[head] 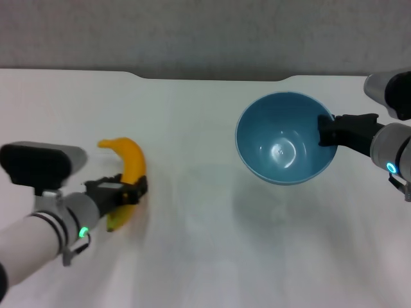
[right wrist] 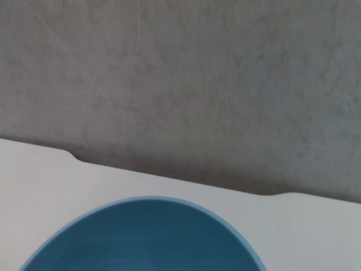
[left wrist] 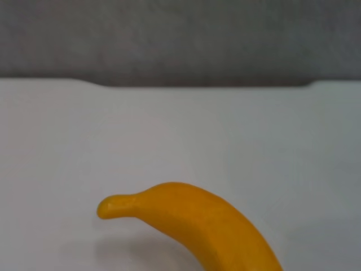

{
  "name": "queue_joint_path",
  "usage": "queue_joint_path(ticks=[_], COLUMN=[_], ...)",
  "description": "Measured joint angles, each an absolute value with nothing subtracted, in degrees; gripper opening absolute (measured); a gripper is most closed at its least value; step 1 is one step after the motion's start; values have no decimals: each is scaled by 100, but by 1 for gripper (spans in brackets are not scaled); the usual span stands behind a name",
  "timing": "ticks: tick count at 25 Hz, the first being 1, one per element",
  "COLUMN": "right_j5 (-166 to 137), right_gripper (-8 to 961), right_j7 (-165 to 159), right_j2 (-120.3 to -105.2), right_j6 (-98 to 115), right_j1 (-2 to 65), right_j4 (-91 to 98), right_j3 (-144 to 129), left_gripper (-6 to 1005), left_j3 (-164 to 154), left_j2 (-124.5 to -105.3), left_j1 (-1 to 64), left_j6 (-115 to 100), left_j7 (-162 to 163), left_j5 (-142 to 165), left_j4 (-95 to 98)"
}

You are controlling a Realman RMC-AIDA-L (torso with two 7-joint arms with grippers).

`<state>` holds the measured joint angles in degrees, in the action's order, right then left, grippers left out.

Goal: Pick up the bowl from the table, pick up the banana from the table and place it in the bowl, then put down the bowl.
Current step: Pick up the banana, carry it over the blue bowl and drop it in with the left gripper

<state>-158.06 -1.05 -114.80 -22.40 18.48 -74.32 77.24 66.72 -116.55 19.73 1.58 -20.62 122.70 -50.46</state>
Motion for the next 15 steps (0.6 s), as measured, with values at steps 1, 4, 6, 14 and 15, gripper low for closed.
queue_joint_path(ticks=[1,4,6,14,15], right_j5=[-15807,-15807,-15792,-15536,-15468], right_gripper=[42,42,42,42,42], right_j7=[-105,-105,-105,-141,-138], right_j2=[-11479,-11478,-11482,-11493,-11493], right_j6=[-2240,-2235,-2229,-2083,-2051], right_j1=[1848,1847,1862,2097,2161], right_j4=[-7413,-7348,-7266,-6760,-6679], right_j3=[7723,7683,7642,7232,7176], left_gripper=[504,503,503,505,505], left_j3=[6999,7352,7559,7628,7612], left_j2=[-11654,-11660,-11663,-11674,-11677], left_j1=[1667,1279,959,414,378], left_j6=[339,604,829,1575,1674], left_j7=[-2371,-2677,-2826,-2968,-2972], left_j5=[12270,12270,12261,12195,12191], left_j4=[-5525,-6152,-6715,-8118,-8266])
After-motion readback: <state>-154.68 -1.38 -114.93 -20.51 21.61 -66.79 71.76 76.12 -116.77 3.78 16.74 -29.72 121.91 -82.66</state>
